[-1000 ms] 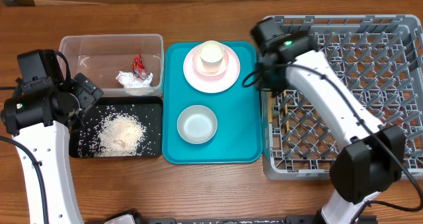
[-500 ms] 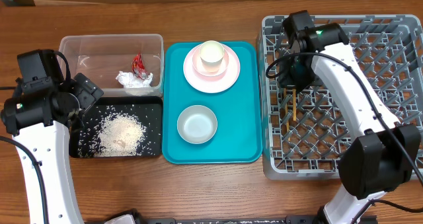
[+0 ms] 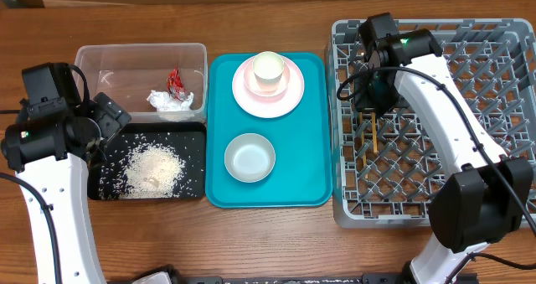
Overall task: Sort waste into correct bins and load items into the dishwasher
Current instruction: 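Carry the second chopstick into the dish rack and release it upright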
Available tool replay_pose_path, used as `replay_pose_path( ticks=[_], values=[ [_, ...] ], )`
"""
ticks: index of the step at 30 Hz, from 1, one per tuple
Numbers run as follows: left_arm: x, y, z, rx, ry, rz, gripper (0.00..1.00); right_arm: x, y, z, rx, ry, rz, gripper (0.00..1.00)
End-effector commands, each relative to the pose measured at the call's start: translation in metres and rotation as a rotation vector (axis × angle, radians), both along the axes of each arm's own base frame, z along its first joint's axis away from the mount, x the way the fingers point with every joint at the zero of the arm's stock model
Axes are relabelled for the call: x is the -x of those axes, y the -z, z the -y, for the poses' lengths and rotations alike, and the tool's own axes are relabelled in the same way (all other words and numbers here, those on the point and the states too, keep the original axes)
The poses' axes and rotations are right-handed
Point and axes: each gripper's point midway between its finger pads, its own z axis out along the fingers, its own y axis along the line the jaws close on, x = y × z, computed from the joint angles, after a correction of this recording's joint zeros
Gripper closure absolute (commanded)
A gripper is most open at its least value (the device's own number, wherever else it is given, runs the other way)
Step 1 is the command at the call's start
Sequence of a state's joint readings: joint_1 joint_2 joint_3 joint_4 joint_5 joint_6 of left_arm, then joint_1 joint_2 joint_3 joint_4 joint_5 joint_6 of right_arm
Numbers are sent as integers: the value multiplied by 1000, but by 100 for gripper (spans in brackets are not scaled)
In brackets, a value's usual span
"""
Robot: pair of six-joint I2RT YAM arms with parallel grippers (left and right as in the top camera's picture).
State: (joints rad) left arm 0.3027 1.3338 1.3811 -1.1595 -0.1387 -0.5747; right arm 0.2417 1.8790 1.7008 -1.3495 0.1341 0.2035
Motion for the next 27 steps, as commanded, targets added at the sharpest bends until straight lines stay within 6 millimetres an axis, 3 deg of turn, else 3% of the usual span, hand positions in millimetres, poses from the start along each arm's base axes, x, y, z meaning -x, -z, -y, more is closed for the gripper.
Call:
replay_pose_path(
  ticks=[1,7,17,27],
  values=[
    [-3,-3,-1,6,-11,12,0,-3,-2,0,-3,-24,9,96],
    [-3,-3,-1,6,-11,12,0,1,12,13,70,-19,-3,96],
    [-3,-3,-1,6,-11,12,0,6,37,16,76,-7,-24,95],
    [-3,-3,-1,6,-11,12,0,10,42,17,79,-8,-39,87]
  ],
)
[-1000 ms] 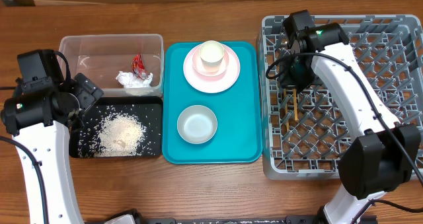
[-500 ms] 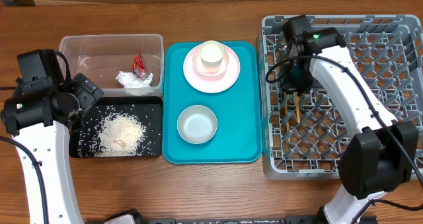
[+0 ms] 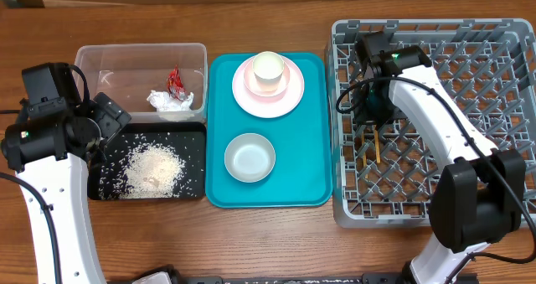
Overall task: Sort waste into correct bins and load items into the dishwasher
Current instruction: 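Carry the second chopstick into the dish rack and release it upright, then move the right gripper left and grasp the rim of the small white bowl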
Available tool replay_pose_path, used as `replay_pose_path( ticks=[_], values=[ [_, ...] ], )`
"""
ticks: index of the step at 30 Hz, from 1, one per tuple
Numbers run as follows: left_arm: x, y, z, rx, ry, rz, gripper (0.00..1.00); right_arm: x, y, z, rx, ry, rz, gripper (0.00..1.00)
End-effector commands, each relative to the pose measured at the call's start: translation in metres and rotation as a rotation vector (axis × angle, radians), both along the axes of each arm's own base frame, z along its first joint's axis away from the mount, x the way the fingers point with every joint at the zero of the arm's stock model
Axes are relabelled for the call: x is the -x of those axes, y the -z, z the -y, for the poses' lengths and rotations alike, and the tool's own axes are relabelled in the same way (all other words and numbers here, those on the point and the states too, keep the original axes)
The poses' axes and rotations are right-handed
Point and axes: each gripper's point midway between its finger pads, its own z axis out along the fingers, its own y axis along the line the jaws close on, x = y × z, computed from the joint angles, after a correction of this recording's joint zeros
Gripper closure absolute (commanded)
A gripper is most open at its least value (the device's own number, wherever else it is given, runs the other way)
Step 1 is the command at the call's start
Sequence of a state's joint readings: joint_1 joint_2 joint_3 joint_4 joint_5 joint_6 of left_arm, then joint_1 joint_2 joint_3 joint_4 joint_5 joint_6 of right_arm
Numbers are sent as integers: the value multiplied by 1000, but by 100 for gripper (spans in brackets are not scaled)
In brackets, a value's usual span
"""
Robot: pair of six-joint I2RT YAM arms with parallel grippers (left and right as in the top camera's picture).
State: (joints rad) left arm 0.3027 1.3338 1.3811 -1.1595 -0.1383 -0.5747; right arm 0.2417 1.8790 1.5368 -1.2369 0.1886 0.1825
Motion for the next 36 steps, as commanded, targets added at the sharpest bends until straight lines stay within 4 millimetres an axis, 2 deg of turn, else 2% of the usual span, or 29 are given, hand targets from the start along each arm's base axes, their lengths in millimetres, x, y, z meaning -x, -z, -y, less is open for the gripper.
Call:
replay_pose_path(
  ticks=[1,4,10,15,18,21,28,32,36],
  values=[
    [-3,-3,-1,6,-12,12,0,0,2,5,12,9,1,85],
    [-3,-3,-1,6,-12,12,0,0,2,5,13,9,0,81],
    [-3,-3,-1,6,-11,12,0,4,0,6,17,8,-18,82],
    [-3,-3,-1,6,-11,12,0,9,-22,0,-18,5,-45,82],
    [-3,-3,-1,6,-11,12,0,12,-44,-24,-137,-8,-62,79],
    [-3,-3,-1,6,-12,12,0,18,-63,-56,-296,-30,-86,76],
    [-3,-3,-1,5,-11,12,0,39,-98,-148,-799,-104,-189,65],
    [-3,-3,-1,6,-11,12,0,48,-107,-178,-879,-176,-201,64],
    [-3,-3,-1,6,-11,12,0,57,-106,-207,-869,-230,-193,64]
  ],
)
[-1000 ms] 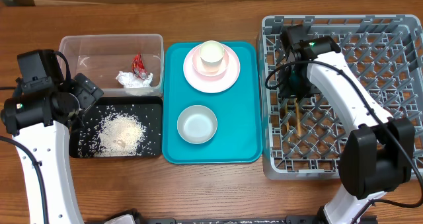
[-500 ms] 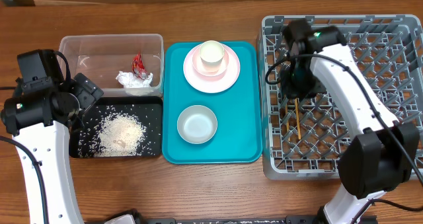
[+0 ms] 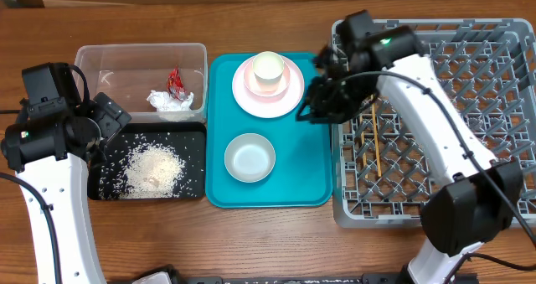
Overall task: Sort waste into correct bins and load items into the dishwasher
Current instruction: 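Move the right gripper left and grasp the rim of the small white bowl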
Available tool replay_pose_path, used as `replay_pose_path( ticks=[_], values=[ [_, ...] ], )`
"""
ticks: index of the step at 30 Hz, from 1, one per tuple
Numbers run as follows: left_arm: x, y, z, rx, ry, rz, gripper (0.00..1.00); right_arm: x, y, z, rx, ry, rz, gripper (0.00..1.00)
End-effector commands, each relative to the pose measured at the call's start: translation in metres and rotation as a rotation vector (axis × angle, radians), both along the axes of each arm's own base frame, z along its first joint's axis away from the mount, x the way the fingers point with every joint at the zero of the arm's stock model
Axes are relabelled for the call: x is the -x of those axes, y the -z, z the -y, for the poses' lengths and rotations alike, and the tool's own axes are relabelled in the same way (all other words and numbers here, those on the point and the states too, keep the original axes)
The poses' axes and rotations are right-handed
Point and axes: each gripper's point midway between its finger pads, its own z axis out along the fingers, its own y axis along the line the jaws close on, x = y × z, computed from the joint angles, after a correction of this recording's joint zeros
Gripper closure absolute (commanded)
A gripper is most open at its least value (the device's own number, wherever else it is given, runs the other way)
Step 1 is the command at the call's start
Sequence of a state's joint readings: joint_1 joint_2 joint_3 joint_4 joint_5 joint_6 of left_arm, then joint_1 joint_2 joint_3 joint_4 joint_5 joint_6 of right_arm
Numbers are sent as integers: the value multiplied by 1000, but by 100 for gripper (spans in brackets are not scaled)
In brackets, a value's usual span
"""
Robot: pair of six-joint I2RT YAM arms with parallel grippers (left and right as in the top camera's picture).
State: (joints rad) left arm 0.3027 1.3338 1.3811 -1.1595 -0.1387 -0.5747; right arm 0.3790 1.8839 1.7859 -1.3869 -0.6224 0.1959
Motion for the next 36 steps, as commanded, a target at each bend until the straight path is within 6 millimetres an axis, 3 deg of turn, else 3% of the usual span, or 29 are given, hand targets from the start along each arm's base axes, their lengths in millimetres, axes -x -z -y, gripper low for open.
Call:
replay_pose_path(
  ticks=[1,9,14,25,30,36],
  values=[
    [-3,-3,-1,6,-11,12,0,16,-10,-38,-64,-51,-3,64],
    [-3,-3,-1,6,-11,12,0,28,25,-86,186,34,146,62],
    [-3,-3,-1,6,-11,12,0,45,49,-100,282,57,202,60],
    [-3,-3,-1,6,-11,12,0,73,74,-151,182,-21,282,54],
    [-3,-3,-1,6,-11,12,0,79,81,-163,149,-40,312,54],
    [-3,-3,-1,6,-11,12,0,71,100,-153,204,-7,373,54]
  ],
)
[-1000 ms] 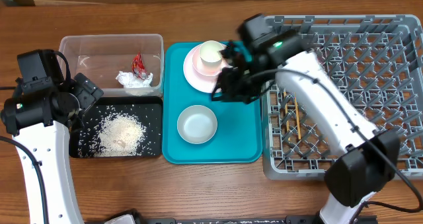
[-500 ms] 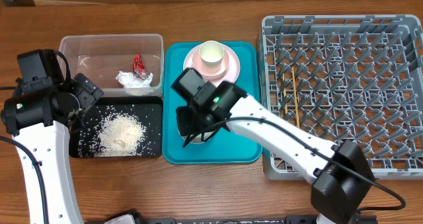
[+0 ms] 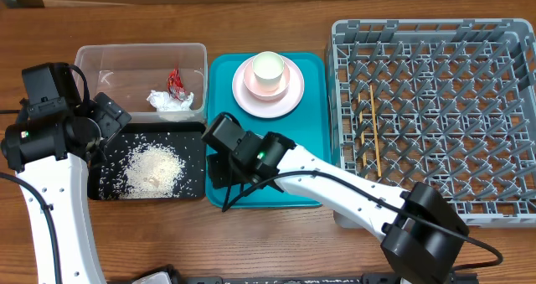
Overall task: Sort waste into correct bins and load items into the dishwasher
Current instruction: 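Move the right gripper left and grasp the rim of the small white bowl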
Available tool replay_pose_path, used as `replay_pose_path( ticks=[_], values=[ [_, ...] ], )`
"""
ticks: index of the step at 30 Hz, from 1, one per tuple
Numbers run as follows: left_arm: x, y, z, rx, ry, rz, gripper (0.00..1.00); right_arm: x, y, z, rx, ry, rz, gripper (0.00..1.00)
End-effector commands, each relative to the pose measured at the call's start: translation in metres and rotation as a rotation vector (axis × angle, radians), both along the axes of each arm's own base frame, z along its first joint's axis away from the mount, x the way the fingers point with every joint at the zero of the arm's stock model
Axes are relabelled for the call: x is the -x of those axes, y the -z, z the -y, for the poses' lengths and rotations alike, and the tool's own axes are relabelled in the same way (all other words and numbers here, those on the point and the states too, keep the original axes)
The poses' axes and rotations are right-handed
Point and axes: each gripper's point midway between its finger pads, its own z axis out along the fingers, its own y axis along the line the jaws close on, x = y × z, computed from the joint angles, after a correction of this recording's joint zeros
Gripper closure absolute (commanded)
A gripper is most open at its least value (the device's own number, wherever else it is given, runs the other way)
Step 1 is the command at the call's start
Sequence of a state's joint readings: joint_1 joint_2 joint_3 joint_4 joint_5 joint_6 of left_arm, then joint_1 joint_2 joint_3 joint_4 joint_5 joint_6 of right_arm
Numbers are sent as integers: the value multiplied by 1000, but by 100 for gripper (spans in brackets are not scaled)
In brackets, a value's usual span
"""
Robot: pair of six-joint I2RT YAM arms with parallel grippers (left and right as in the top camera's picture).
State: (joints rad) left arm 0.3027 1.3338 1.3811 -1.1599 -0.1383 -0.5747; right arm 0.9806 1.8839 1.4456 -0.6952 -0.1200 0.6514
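My right arm reaches across the teal tray (image 3: 310, 162), and its gripper (image 3: 217, 168) hangs over the tray's front left corner. It hides the spot beneath it, and its fingers cannot be made out. A pink plate (image 3: 289, 90) with a pale cup (image 3: 267, 69) on it sits at the back of the tray. Two wooden chopsticks (image 3: 374, 129) lie in the grey dish rack (image 3: 435, 33). The left gripper (image 3: 110, 115) hovers at the back left corner of the black tray (image 3: 188, 188) of spilled rice (image 3: 155, 167).
A clear bin (image 3: 109, 62) at the back left holds a red wrapper (image 3: 175, 81) and a crumpled white tissue (image 3: 170, 101). The rack fills the right side of the wooden table.
The right gripper was at the teal tray's right edge beside the rack. Now it is over the tray's front left, covering the white bowl seen there before. The left arm is unchanged.
The right gripper was first down in the rack's back left part, at the chopsticks. Then it was out at the rack's left edge, with the chopsticks lying in the rack. Now it is over the spot where the white bowl stood. The left arm stayed still.
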Motion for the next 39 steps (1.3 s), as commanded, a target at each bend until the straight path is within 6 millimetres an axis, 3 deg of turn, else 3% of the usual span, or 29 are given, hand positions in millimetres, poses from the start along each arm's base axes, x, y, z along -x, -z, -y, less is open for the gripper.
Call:
replay_pose_path(
  ticks=[1,10,22,28,39],
  values=[
    [-3,-3,-1,5,-11,13,0,-7,13,11,47,38,46,54],
    [-3,-3,-1,6,-11,12,0,-8,33,11,33,40,60,52],
    [-3,-3,-1,5,-11,13,0,-23,65,26,153,91,106,48],
    [-3,-3,-1,6,-12,13,0,-32,62,27,131,112,106,65],
    [-3,-3,-1,6,-11,12,0,-41,69,52,162,155,35,80]
  ],
)
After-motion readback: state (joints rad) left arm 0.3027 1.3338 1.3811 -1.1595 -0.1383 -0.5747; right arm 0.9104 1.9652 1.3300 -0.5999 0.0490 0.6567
